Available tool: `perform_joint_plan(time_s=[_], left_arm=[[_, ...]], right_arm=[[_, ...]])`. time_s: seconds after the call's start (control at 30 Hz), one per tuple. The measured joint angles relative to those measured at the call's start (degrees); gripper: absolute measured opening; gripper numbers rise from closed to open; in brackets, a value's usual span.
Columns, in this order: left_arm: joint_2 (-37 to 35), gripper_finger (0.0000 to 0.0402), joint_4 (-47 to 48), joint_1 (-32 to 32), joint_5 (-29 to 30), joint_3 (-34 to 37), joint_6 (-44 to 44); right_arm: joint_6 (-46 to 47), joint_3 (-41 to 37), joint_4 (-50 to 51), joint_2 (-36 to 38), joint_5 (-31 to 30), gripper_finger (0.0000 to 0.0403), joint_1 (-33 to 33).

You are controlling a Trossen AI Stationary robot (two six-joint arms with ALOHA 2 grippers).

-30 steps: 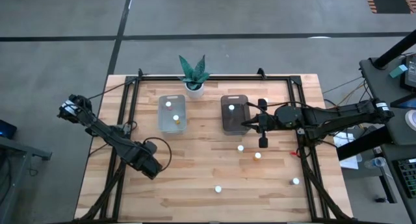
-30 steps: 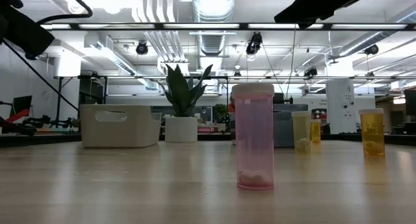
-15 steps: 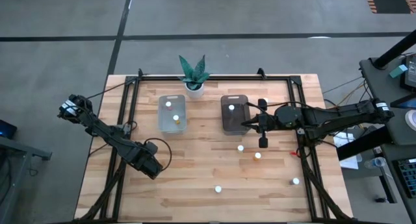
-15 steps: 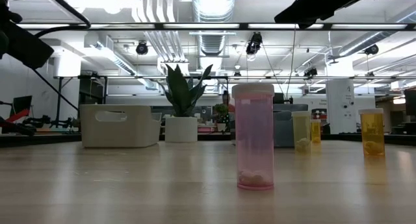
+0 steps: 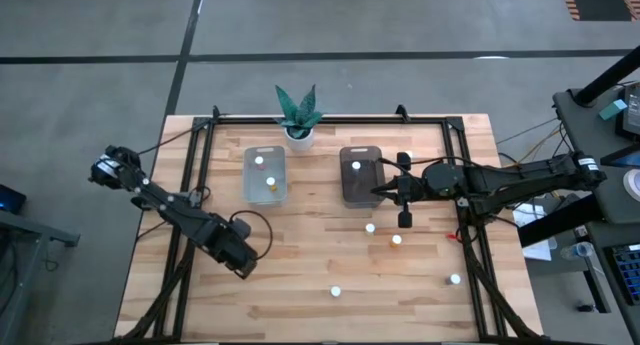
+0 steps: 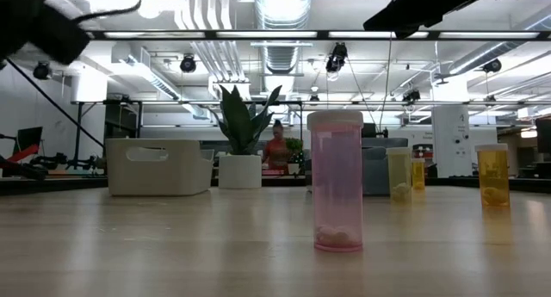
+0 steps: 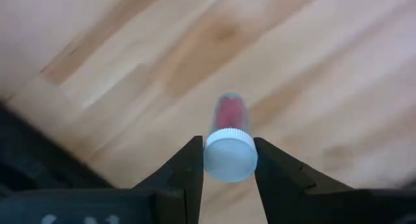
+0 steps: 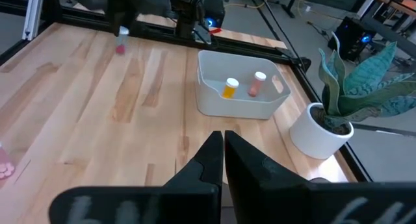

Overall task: Pick and place medicine bottles into bin by pill shape (circle, oval)
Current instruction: Put the left blue capsule bottle into the black bin

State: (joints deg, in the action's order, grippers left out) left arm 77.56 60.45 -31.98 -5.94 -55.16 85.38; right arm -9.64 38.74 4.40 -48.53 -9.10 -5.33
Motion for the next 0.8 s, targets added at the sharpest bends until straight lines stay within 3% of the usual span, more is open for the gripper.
perform_joint_plan(time_s=[0.13, 0.33, 0.8], left_arm=[[0.35, 0.0096, -0.07, 3.35, 1.16, -6.43, -7.26], [3.26, 0.0095, -0.77, 8.25, 9.55, -16.8, -20.62], [20.15, 0.01, -3.03, 16.34, 15.82, -37.27, -54.23]], right_arm=[[0.21, 0.0, 0.0, -0.85, 0.0, 0.0009, 0.01], [1.09, 0.14, -0.97, -4.38, 0.09, 0.0024, 0.01], [4.17, 6.34, -3.97, -15.71, 7.97, 0.0193, 0.01]])
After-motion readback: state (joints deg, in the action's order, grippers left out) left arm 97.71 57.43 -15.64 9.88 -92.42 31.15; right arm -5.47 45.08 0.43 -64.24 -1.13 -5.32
